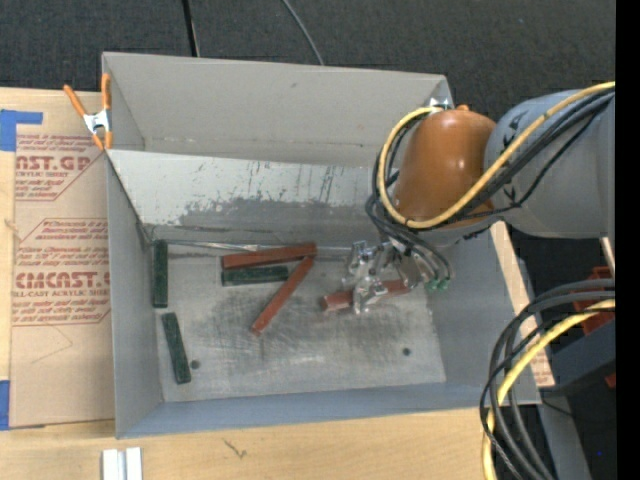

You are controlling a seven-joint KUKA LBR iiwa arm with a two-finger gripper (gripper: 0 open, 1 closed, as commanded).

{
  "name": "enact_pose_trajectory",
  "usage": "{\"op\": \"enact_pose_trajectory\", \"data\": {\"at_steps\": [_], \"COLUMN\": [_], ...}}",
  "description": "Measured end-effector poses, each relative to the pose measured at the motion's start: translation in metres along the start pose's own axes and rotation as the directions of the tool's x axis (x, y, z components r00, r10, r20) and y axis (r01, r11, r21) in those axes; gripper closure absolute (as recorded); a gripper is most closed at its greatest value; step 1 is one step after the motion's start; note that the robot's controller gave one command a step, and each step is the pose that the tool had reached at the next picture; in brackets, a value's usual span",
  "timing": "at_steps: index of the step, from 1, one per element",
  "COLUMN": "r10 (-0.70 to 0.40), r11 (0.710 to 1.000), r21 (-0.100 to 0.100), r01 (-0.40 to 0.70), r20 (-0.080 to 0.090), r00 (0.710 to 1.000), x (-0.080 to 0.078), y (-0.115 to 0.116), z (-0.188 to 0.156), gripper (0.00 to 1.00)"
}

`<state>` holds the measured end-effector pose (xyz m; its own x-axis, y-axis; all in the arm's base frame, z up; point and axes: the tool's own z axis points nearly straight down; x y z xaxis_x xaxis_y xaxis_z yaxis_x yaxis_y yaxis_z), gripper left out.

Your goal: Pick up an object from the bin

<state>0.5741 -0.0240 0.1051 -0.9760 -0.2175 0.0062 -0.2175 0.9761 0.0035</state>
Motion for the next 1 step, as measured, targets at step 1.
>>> {"op": "enact_pose_trajectory", "data": {"at_steps": [1], "r10": [0.0], "r11": [1.0], "r21": [0.001], "r01": [0.0], "r20": [0.002], "r00": [1.0], "x": [-0.0007], "y": [0.0001], "z": [-0.0206], "gripper": [1.0]}}
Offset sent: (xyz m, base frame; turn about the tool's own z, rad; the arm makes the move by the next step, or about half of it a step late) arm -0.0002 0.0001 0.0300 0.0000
